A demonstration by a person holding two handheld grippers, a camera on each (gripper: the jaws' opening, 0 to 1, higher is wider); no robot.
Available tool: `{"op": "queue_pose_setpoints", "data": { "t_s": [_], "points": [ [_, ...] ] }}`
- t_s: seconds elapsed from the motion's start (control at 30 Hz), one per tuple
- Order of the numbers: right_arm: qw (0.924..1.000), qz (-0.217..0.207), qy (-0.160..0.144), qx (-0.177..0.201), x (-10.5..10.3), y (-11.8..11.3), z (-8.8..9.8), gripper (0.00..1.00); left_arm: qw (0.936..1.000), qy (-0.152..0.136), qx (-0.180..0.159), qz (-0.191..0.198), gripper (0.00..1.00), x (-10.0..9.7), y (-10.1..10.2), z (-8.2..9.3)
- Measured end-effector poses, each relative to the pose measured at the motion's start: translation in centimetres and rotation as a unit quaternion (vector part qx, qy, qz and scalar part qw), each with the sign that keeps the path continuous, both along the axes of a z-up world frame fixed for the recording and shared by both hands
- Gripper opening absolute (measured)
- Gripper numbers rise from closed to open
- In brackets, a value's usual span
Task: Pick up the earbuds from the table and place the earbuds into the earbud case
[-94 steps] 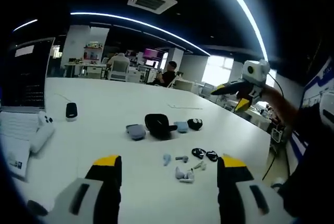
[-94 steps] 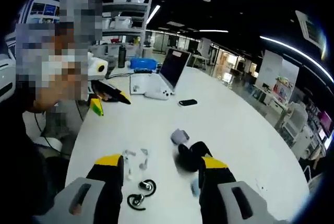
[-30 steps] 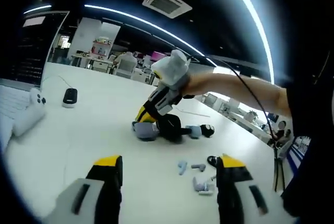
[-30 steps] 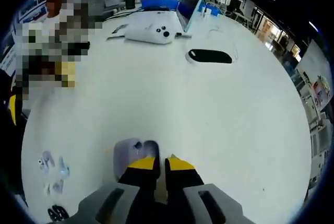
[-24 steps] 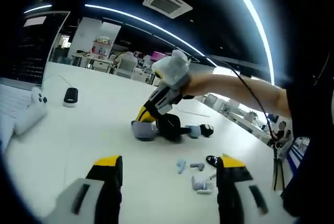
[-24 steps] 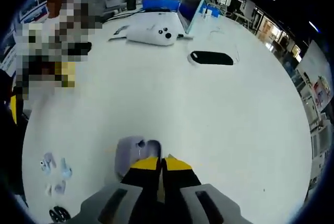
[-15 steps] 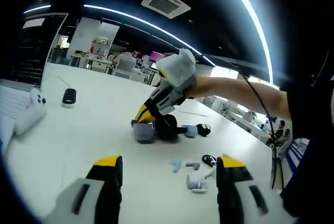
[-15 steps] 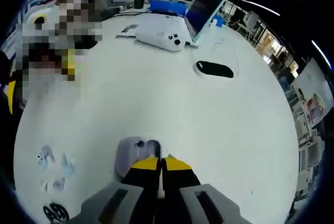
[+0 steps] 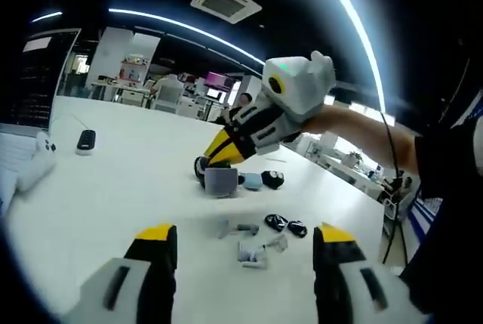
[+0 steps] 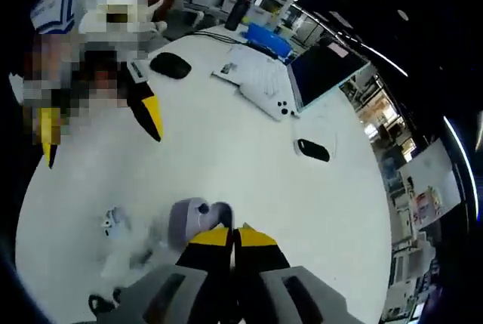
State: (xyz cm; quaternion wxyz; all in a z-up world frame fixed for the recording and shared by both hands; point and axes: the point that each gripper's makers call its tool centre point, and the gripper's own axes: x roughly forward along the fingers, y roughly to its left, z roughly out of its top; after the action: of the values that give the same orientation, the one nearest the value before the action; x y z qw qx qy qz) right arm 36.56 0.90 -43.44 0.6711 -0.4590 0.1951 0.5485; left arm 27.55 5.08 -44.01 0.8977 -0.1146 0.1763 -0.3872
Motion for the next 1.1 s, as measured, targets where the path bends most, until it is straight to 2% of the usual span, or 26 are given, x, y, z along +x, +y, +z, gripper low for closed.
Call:
{"op": "queue_pose_setpoints", "data": {
  "t_s": [0.1, 0.33, 0.5, 0.63, 0.77, 0.97, 1.1],
  "points": [
    [0.9998, 0.006, -0.017, 0.013, -2.9, -1.0, 0.8, 0.01, 0.9999, 0.001, -0.002, -0.013, 0.74, -1.6, -1.1, -0.1],
    [0.9985, 0.019, -0.046, 0.022, -8.4, -3.4, 1.3, 0.01, 0.9984, -0.005, 0.006, -0.056, 0.73, -5.1, -4.2, -0.2],
    [0.9970, 0.019, -0.069, 0.026, -11.4, -5.3, 1.5, 0.01, 0.9965, -0.009, 0.006, -0.083, 0.74, -7.3, -6.7, -0.3],
    [0.9959, 0.013, -0.084, 0.030, -13.3, -7.0, 1.3, 0.01, 0.9951, -0.017, -0.010, -0.097, 0.73, -8.3, -8.5, 0.1],
    [0.9945, 0.006, -0.100, 0.031, -14.7, -8.8, 1.0, 0.01, 0.9922, -0.026, -0.008, -0.121, 0.72, -9.1, -10.7, -0.2],
    [0.9923, -0.004, -0.122, 0.025, -16.4, -11.0, -0.3, 0.01, 0.9824, -0.054, 0.002, -0.179, 0.64, -10.3, -14.2, -1.1],
    [0.9906, -0.011, -0.135, 0.022, -17.3, -11.9, -1.2, 0.01, 0.9775, -0.058, 0.015, -0.202, 0.57, -10.6, -15.8, -2.3]
  ]
}}
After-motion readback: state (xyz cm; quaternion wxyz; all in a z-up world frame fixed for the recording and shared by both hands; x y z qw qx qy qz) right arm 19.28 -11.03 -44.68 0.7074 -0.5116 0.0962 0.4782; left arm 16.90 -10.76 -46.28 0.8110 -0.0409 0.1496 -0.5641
